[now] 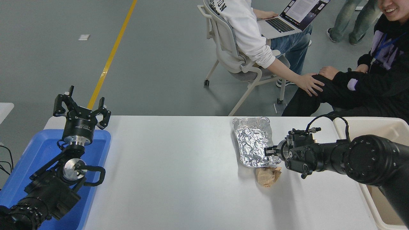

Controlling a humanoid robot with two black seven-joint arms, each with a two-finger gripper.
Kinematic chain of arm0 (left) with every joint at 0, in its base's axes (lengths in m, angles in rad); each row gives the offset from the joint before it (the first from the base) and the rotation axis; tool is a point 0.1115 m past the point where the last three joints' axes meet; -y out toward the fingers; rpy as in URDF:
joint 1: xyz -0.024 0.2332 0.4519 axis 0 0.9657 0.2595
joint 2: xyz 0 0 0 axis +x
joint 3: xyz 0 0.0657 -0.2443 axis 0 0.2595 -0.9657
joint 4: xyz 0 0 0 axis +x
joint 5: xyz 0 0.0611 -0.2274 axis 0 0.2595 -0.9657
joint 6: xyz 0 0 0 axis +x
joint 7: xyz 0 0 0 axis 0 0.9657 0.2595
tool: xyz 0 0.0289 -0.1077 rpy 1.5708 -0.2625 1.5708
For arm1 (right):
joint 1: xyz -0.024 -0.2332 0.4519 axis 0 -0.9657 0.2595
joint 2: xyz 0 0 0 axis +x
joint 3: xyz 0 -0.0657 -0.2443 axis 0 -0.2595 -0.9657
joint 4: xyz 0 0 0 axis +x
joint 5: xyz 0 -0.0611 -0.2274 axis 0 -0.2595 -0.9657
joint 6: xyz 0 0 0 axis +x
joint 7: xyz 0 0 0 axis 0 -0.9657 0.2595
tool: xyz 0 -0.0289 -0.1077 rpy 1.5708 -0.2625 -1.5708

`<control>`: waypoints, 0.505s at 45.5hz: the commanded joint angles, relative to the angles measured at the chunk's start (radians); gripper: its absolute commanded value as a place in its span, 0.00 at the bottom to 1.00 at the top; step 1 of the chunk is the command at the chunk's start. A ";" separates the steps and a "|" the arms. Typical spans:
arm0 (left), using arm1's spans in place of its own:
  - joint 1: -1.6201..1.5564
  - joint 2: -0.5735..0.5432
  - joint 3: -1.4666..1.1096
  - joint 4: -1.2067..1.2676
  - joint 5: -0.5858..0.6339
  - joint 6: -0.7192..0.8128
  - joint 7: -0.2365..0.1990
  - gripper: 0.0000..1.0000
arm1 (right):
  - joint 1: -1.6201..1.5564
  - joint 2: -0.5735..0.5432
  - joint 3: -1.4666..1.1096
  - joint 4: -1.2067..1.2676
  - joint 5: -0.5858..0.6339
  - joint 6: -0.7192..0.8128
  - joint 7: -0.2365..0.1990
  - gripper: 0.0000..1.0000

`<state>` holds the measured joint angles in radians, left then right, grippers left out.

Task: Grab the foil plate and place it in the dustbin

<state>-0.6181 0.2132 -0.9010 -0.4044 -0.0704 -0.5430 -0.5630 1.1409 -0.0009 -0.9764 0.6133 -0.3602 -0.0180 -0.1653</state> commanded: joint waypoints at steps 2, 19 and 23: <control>0.000 0.000 0.001 -0.001 0.000 0.000 0.000 0.99 | -0.018 0.001 0.051 -0.007 -0.005 -0.005 0.000 0.27; 0.000 0.000 -0.001 0.001 0.000 0.000 0.000 0.99 | -0.027 0.001 0.096 -0.004 0.007 -0.005 0.000 0.00; 0.000 0.000 -0.001 -0.001 0.000 0.000 0.000 0.99 | -0.018 0.001 0.096 -0.006 0.007 -0.005 0.001 0.00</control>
<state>-0.6182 0.2132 -0.9015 -0.4045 -0.0705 -0.5430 -0.5630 1.1174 -0.0001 -0.8973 0.6118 -0.3573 -0.0226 -0.1657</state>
